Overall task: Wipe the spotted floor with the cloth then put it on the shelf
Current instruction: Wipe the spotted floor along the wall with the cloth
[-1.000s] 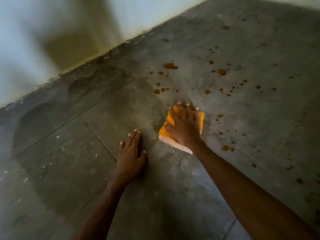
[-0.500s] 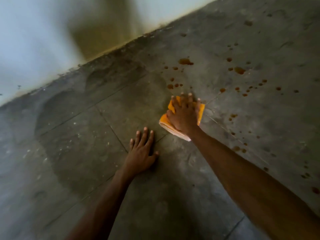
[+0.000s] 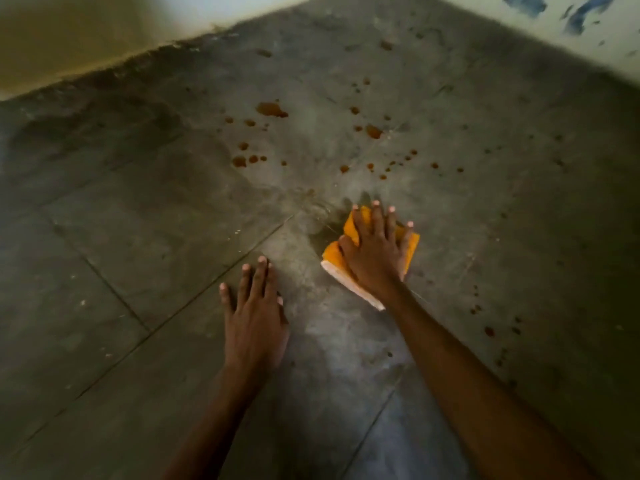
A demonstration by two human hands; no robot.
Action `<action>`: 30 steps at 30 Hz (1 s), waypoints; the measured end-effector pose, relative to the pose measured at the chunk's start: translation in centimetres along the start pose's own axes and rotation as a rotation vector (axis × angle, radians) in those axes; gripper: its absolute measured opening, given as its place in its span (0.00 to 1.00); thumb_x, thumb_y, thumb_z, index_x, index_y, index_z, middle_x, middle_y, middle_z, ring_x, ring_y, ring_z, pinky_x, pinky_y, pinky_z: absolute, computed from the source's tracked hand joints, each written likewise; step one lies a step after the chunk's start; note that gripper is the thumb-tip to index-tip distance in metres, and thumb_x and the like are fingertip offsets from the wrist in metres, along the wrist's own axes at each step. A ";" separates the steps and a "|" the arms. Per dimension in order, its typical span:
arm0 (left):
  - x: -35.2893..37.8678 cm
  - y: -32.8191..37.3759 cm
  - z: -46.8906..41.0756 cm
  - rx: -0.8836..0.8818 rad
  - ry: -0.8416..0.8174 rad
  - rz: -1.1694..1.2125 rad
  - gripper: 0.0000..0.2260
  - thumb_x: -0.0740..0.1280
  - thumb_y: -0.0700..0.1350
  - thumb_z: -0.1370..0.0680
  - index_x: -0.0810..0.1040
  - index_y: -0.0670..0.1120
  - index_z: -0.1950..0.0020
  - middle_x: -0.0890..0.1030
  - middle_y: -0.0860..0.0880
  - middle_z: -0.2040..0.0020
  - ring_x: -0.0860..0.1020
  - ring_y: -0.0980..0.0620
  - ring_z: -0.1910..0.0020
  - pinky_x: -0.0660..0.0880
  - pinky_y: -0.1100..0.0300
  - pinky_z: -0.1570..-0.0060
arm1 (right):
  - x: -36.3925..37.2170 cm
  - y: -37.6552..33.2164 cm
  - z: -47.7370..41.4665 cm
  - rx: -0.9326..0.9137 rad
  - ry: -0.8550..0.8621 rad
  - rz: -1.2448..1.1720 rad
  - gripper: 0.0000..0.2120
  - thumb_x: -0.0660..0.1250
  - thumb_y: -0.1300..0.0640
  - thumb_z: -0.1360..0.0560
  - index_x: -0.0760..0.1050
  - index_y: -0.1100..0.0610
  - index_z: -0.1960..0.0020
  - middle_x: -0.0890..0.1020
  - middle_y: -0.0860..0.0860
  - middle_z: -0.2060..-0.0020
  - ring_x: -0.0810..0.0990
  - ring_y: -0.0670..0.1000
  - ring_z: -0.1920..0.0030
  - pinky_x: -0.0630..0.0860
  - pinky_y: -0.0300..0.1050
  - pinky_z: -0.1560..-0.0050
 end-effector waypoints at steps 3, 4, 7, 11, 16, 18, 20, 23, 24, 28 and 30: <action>-0.4 0.7 -0.8 -0.042 -0.006 0.012 0.27 0.54 0.48 0.19 0.51 0.44 0.22 0.50 0.47 0.21 0.47 0.47 0.22 0.46 0.39 0.26 | 0.3 -0.8 9.2 -0.318 0.006 0.032 0.36 0.53 0.35 0.27 0.55 0.44 0.21 0.54 0.52 0.20 0.49 0.59 0.20 0.49 0.69 0.25; -0.4 0.6 -0.8 -0.041 -0.023 0.012 0.27 0.54 0.49 0.19 0.50 0.44 0.22 0.49 0.47 0.21 0.46 0.47 0.22 0.45 0.40 0.25 | 0.2 0.0 13.2 -0.408 -0.019 0.006 0.36 0.55 0.35 0.27 0.55 0.43 0.21 0.54 0.50 0.19 0.49 0.57 0.20 0.49 0.68 0.25; -0.7 0.3 0.4 0.002 -0.055 0.014 0.29 0.51 0.54 0.18 0.45 0.45 0.22 0.43 0.48 0.21 0.41 0.47 0.22 0.41 0.43 0.25 | -1.0 5.0 21.3 -0.470 -0.075 -0.010 0.36 0.59 0.35 0.27 0.53 0.38 0.22 0.50 0.45 0.19 0.48 0.53 0.20 0.47 0.64 0.24; -1.5 0.2 0.9 0.055 -0.104 0.008 0.28 0.51 0.53 0.18 0.44 0.47 0.22 0.42 0.49 0.22 0.40 0.47 0.23 0.40 0.46 0.25 | -1.8 12.5 13.2 -0.071 -0.029 0.104 0.34 0.51 0.35 0.26 0.54 0.43 0.21 0.54 0.52 0.20 0.52 0.60 0.21 0.49 0.70 0.25; -4.2 -0.5 -1.1 0.042 -0.074 0.148 0.19 0.58 0.44 0.18 0.67 0.46 0.27 0.66 0.48 0.25 0.64 0.46 0.26 0.63 0.51 0.31 | -0.2 2.9 7.6 0.136 0.033 -0.057 0.34 0.50 0.37 0.26 0.59 0.47 0.22 0.57 0.55 0.20 0.49 0.62 0.21 0.43 0.70 0.26; -5.0 -1.3 -2.1 0.079 -0.109 0.150 0.19 0.61 0.42 0.20 0.70 0.45 0.29 0.70 0.46 0.28 0.70 0.45 0.30 0.67 0.51 0.34 | 0.5 -3.6 12.0 -0.154 0.043 -0.073 0.33 0.54 0.38 0.25 0.58 0.47 0.22 0.57 0.56 0.20 0.51 0.62 0.21 0.44 0.69 0.25; -5.2 -2.4 -2.0 0.160 -0.180 0.151 0.19 0.62 0.39 0.20 0.69 0.43 0.28 0.66 0.44 0.26 0.67 0.44 0.28 0.65 0.50 0.31 | 0.6 -7.3 18.4 -0.404 -0.030 -0.099 0.34 0.56 0.37 0.23 0.54 0.46 0.21 0.54 0.53 0.20 0.51 0.60 0.20 0.46 0.68 0.25; -4.8 -3.7 -0.7 0.218 -0.219 0.141 0.21 0.60 0.42 0.20 0.65 0.43 0.27 0.62 0.46 0.24 0.60 0.47 0.24 0.58 0.48 0.25 | 0.1 -4.2 24.8 -0.564 -0.090 -0.104 0.32 0.58 0.37 0.23 0.56 0.42 0.21 0.54 0.48 0.20 0.52 0.56 0.20 0.48 0.66 0.24; -4.7 -3.7 -0.4 0.197 -0.215 0.144 0.22 0.59 0.46 0.20 0.64 0.44 0.26 0.61 0.48 0.24 0.58 0.48 0.24 0.55 0.48 0.25 | 0.0 -1.6 24.2 -0.550 -0.078 -0.080 0.33 0.60 0.37 0.25 0.58 0.41 0.22 0.55 0.48 0.20 0.53 0.56 0.20 0.49 0.66 0.25; -3.2 -2.5 0.1 0.120 -0.218 -0.033 0.29 0.57 0.53 0.19 0.53 0.45 0.22 0.51 0.49 0.21 0.48 0.50 0.22 0.44 0.51 0.26 | -0.7 7.1 14.7 -0.066 0.027 0.087 0.33 0.54 0.38 0.28 0.64 0.44 0.24 0.63 0.53 0.22 0.60 0.60 0.23 0.55 0.70 0.28; -2.4 -0.9 1.3 0.118 -0.152 -0.140 0.29 0.56 0.54 0.19 0.51 0.44 0.22 0.49 0.46 0.21 0.48 0.46 0.22 0.46 0.45 0.25 | -1.0 6.5 14.2 0.041 -0.023 0.063 0.33 0.53 0.40 0.27 0.62 0.46 0.23 0.61 0.55 0.22 0.59 0.62 0.23 0.52 0.71 0.28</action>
Point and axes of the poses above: each hand's wrist, its own z-axis away from the middle knuckle, its own x-axis out of the palm, y = z × x, the point moved 1 cm from there along -z, towards the middle knuckle
